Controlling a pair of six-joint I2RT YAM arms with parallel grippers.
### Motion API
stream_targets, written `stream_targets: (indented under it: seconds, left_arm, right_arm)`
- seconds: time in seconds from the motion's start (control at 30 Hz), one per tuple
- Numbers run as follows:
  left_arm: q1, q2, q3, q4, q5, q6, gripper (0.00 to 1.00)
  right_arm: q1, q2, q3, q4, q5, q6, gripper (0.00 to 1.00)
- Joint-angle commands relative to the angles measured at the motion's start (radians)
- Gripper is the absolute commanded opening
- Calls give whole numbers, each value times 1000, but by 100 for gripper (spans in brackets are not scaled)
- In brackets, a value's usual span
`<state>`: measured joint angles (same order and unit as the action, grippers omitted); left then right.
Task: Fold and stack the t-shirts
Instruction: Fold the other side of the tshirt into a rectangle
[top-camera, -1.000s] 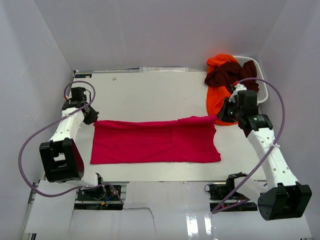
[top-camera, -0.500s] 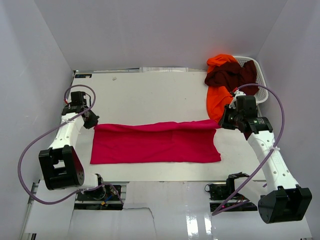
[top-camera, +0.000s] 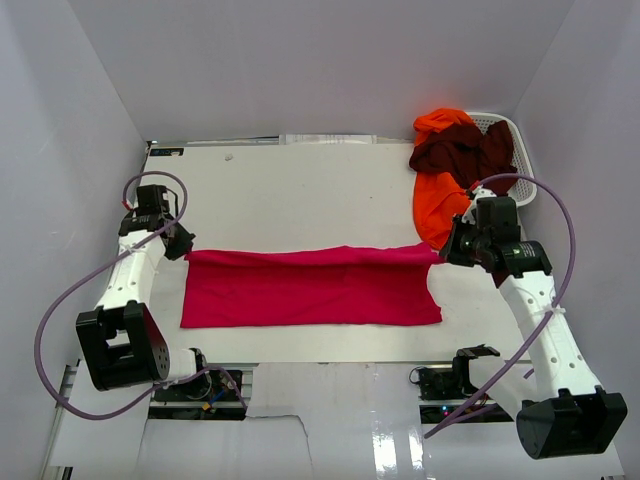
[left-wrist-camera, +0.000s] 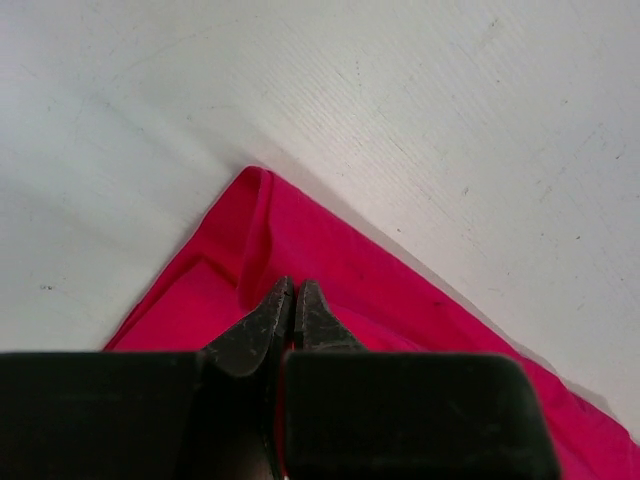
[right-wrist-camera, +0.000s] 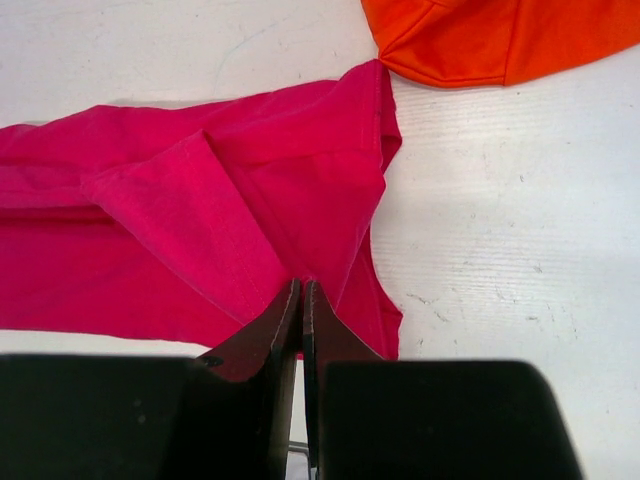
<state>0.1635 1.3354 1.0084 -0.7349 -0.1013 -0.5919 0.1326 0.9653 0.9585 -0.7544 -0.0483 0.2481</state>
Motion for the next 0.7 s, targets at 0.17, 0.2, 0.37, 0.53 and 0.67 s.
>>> stream_targets:
  seconds: [0.17,0.2,0.37,0.53,0.67]
  left_arm:
    - [27,-77,13,-27,2,17,0]
    - [28,-81,12,-32,3,18,0]
    - [28,-99,-16,-40,34,17,0]
    - [28,-133,-74,-41,95,-8,0]
    - [28,-157,-91,-49,100,-8,0]
  right_arm:
    - [-14,-54,-4,-62,-18,3,8]
    - [-14,-56,-4,-65,-25,2,8]
    - [-14,-56,-33,-100,-80,0,8]
    - [-16,-89,-63,-120,-102,19,8]
    - [-14,-114,-81,-146,-131,26,8]
